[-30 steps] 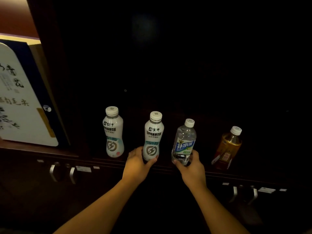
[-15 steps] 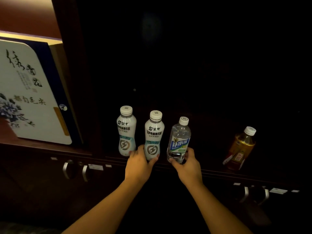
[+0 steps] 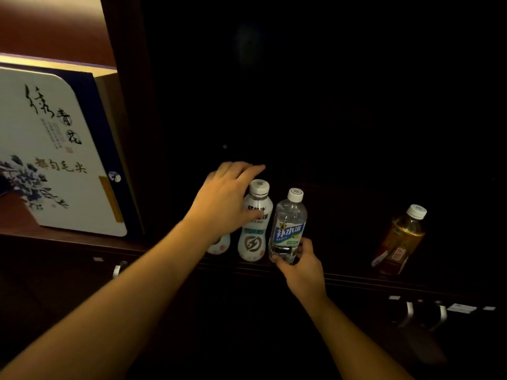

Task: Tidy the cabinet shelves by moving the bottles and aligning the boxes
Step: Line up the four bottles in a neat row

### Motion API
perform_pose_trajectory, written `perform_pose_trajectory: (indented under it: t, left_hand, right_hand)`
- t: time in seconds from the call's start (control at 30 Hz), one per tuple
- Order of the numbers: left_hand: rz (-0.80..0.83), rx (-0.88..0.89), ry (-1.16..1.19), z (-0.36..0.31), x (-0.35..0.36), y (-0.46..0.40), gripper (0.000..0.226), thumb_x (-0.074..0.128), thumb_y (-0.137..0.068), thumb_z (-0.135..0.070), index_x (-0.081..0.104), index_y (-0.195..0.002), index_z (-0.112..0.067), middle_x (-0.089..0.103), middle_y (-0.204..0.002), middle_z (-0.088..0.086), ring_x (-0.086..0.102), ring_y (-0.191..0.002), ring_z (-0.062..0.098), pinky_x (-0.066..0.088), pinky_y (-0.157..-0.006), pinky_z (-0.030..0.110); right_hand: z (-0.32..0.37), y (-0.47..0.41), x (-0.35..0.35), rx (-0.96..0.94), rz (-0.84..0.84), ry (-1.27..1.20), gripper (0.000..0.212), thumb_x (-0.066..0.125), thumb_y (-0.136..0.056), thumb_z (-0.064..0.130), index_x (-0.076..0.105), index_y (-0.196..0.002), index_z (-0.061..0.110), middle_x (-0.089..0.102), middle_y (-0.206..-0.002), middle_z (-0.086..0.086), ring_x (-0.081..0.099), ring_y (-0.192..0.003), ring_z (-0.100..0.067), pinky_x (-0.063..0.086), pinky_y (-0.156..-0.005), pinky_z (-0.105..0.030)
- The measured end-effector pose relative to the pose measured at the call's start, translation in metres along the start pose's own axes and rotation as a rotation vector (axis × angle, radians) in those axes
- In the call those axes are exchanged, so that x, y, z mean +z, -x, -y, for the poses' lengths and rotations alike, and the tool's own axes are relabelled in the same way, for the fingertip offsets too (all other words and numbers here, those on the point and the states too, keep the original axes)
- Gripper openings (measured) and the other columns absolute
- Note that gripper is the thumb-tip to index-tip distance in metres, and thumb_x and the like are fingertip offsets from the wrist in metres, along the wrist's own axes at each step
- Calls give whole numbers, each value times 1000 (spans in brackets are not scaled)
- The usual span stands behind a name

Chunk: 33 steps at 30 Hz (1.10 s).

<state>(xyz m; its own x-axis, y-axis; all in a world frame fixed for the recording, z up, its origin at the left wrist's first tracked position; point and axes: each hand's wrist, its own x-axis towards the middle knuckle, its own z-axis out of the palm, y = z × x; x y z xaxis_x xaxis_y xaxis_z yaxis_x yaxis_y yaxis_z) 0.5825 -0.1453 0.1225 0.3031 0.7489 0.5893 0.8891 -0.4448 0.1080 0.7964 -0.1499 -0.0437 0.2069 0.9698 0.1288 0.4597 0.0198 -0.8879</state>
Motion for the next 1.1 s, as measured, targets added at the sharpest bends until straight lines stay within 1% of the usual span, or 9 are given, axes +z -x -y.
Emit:
perform_pose_trajectory:
  t: [0.07, 0.13, 0.3, 0.5, 0.6, 0.67, 0.77, 0.9, 1.1]
  left_hand:
    - [134, 23, -80, 7, -4, -13, 93, 80, -74, -54, 36, -153, -29, 45, -149, -3, 37, -139, 20, 30, -116, 39]
    - [203, 19, -82, 11, 0, -17, 82, 77, -79, -53, 41, -149, -31, 52, -142, -4, 43, -134, 18, 33, -113, 37]
    - [156, -7, -10, 25, 8, -13, 69, 76, -84, -42, 46, -145, -27, 61, -132, -2, 52, -125, 19, 42, -106, 35]
    - [93, -41, 41, 27, 11, -7, 62, 79, -79, -48, 55, -130, -21, 61, -125, 0, 53, -122, 22, 45, -102, 36]
    - [64, -109, 56, 24, 14, -8, 58, 70, -81, -61, 54, -122, -23, 64, -122, 1, 54, -122, 23, 35, -112, 39]
    - [24, -152, 77, 22, 17, -11, 45, 62, -90, -58, 54, -115, -22, 68, -111, 2, 57, -115, 22, 28, -116, 37]
    - [4, -165, 86, 23, 17, -16, 33, 58, -96, -51, 55, -109, -20, 67, -99, 3, 60, -105, 23, 27, -113, 33]
    - [37, -131, 129, 31, 17, -17, 32, 59, -94, -50, 54, -106, -21, 65, -95, 3, 62, -92, 21, 28, -114, 33]
    - [34, -103, 164, 37, 19, -14, 36, 58, -91, -54, 54, -107, -22, 65, -96, 1, 63, -87, 18, 33, -110, 33]
  right_hand:
    - [2, 0, 3, -2, -4, 10, 59, 87, -72, 36, 44, -111, 43, 63, -87, 29, 58, -79, 20, 43, -64, -9]
    - [4, 0, 6, -13, -7, 11, 58, 88, -72, 36, 45, -110, 42, 64, -87, 28, 59, -80, 19, 44, -65, -10]
    - [6, -1, 14, -23, -1, 0, 58, 88, -71, 39, 47, -111, 40, 65, -90, 26, 58, -83, 22, 44, -64, -9]
    - [10, -4, 22, -31, 13, -6, 57, 88, -70, 38, 46, -109, 42, 66, -88, 26, 59, -85, 20, 44, -64, -8]
    - [11, -4, 24, -36, 13, -1, 56, 88, -71, 38, 45, -108, 43, 66, -87, 27, 59, -86, 21, 44, -62, -6]
    - [11, -4, 23, -35, 12, 0, 56, 88, -71, 38, 45, -107, 44, 65, -87, 28, 58, -86, 23, 44, -59, -5]
    - [12, -5, 22, -38, 16, 6, 57, 88, -70, 40, 44, -106, 46, 65, -88, 29, 57, -87, 23, 44, -59, -5]
    - [11, -5, 22, -46, 18, 4, 57, 87, -69, 43, 46, -108, 46, 65, -91, 31, 57, -90, 22, 44, -63, -7]
    - [11, -4, 23, -46, 12, -10, 56, 88, -69, 39, 46, -106, 46, 66, -90, 30, 60, -88, 19, 46, -63, -7]
